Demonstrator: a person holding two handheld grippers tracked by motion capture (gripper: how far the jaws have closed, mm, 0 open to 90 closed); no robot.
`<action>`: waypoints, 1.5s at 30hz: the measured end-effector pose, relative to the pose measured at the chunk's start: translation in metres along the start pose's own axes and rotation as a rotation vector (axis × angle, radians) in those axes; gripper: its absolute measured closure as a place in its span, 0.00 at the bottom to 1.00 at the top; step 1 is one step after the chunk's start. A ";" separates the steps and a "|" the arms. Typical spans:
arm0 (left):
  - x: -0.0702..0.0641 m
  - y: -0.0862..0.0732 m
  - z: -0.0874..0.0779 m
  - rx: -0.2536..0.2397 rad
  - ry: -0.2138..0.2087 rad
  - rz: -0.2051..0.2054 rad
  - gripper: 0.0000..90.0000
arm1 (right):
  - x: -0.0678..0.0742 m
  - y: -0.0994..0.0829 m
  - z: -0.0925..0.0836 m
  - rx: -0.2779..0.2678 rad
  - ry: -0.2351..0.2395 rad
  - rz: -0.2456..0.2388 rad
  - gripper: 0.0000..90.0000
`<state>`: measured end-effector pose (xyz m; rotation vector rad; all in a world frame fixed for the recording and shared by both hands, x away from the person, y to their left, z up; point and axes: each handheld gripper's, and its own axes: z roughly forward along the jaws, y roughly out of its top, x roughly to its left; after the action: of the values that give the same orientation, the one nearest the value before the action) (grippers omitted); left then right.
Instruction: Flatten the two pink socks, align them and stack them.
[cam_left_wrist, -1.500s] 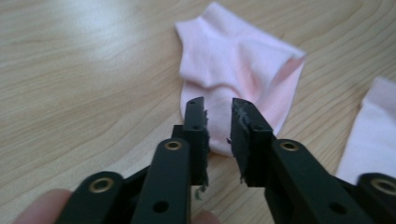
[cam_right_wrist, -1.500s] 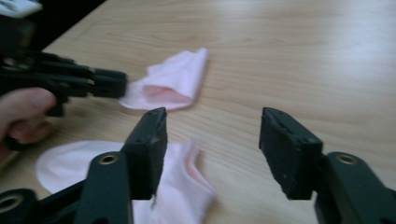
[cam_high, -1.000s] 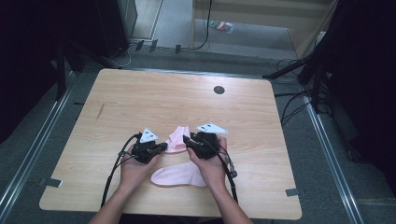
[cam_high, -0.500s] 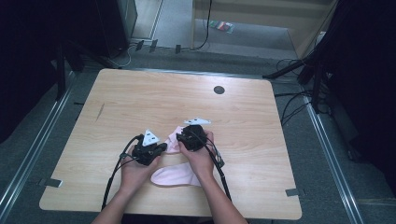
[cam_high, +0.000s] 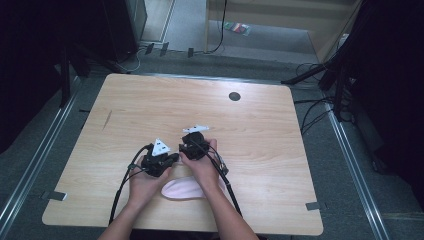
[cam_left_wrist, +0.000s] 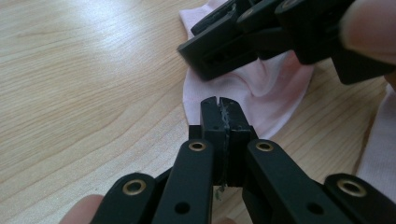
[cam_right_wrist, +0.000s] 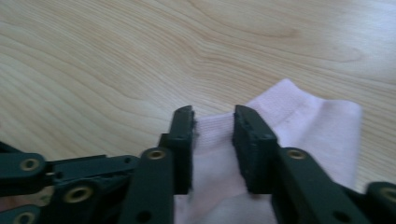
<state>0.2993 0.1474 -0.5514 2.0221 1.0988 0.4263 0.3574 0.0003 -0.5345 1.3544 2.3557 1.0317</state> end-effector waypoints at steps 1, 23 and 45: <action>0.000 0.000 0.000 0.000 -0.001 -0.002 1.00 | 0.000 0.000 0.000 -0.002 -0.015 -0.013 0.84; 0.004 0.000 0.000 0.000 0.015 -0.041 1.00 | -0.102 -0.031 -0.080 -0.162 0.044 0.215 0.99; 0.018 -0.002 -0.006 -0.111 -0.073 -0.168 0.83 | -0.141 -0.057 -0.084 -0.203 -0.010 0.297 0.74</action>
<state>0.3051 0.1658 -0.5498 1.8182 1.1638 0.3169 0.3527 -0.1732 -0.5317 1.6535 2.0156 1.2986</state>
